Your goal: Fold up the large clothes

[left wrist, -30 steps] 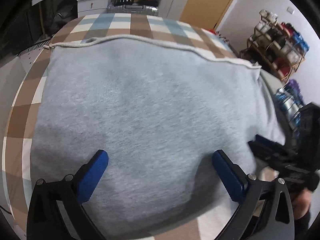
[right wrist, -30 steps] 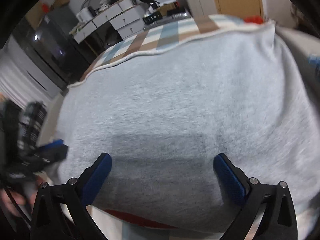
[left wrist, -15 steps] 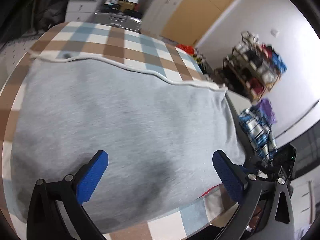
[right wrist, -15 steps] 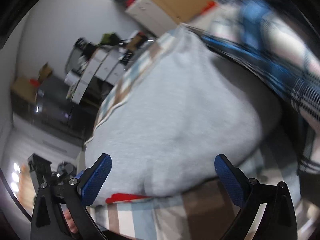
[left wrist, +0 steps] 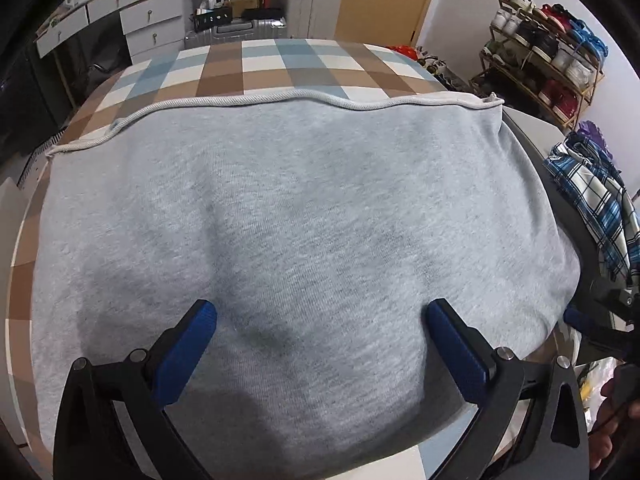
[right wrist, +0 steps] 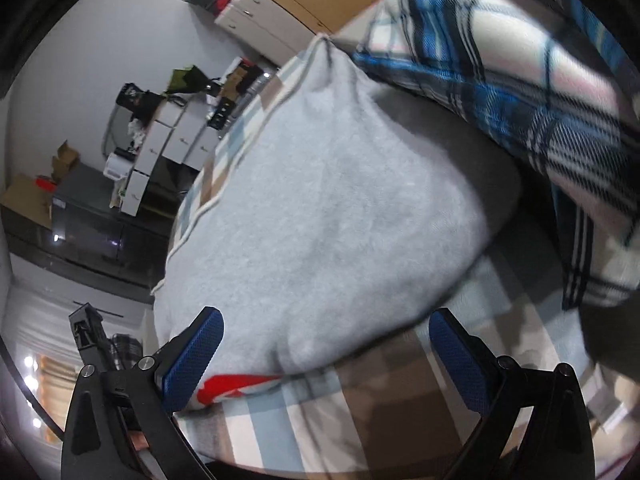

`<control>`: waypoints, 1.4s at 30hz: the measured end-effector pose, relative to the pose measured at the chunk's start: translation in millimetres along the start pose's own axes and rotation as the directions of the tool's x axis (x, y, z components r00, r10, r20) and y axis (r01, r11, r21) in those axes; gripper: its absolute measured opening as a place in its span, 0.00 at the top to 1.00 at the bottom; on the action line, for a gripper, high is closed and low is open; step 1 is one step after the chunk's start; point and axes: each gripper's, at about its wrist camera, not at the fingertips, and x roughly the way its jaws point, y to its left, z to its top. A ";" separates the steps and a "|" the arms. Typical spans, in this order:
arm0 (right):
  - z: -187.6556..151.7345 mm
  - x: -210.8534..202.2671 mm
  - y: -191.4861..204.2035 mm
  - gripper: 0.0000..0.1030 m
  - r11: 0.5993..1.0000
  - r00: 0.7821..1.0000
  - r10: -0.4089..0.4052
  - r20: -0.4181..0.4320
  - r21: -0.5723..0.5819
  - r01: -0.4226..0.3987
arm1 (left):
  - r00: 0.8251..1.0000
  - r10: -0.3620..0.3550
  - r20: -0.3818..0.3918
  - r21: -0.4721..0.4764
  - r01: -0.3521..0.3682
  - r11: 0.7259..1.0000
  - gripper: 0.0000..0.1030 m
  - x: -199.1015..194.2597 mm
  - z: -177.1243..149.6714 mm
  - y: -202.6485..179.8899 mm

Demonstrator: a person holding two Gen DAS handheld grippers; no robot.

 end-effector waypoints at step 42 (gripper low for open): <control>44.2 47.5 19.3 0.72 0.999 0.995 -0.027 0.097 -0.036 0.031 | 0.996 -0.087 -0.016 0.019 0.087 0.996 0.01 -9.1 -2.7 8.1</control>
